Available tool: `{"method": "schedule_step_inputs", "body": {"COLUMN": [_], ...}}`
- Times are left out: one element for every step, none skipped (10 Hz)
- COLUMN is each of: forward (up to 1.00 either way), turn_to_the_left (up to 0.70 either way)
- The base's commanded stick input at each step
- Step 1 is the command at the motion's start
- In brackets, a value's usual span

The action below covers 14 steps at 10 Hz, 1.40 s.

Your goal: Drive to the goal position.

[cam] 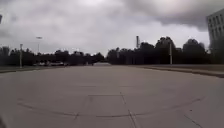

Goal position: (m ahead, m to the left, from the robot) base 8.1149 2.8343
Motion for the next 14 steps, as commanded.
{"method": "schedule_step_inputs", "body": {"forward": [1.00, 1.00, 1.00, 1.00, 1.00, 1.00, 1.00, 1.00, 1.00, 1.00, 1.00, 1.00, 1.00, 1.00], "turn_to_the_left": [0.03, 0.02, 0.02, 0.00, 0.03, 0.05, 0.05, 0.05, 0.03, 0.01, -0.01, -0.03, -0.05, -0.06]}}
